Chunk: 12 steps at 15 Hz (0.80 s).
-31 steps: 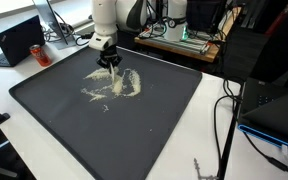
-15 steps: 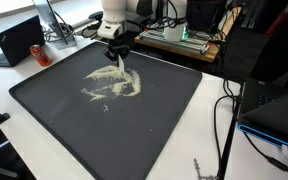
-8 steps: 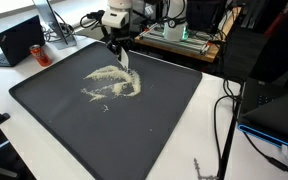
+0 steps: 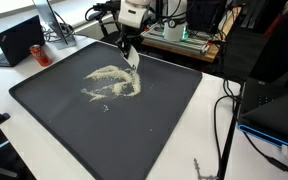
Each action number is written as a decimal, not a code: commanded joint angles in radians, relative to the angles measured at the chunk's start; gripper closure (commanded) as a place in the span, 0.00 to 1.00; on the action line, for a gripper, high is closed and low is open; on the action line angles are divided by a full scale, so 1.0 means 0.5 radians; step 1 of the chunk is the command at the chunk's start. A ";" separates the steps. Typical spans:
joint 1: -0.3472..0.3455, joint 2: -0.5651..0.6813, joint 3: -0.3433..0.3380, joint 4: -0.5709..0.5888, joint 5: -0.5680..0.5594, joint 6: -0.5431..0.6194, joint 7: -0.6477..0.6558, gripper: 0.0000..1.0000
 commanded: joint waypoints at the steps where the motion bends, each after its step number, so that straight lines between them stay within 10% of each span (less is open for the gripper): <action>1: 0.074 0.019 0.049 0.091 -0.228 -0.205 0.151 0.99; 12: 0.238 0.173 0.240 0.239 -0.489 -0.509 0.254 0.99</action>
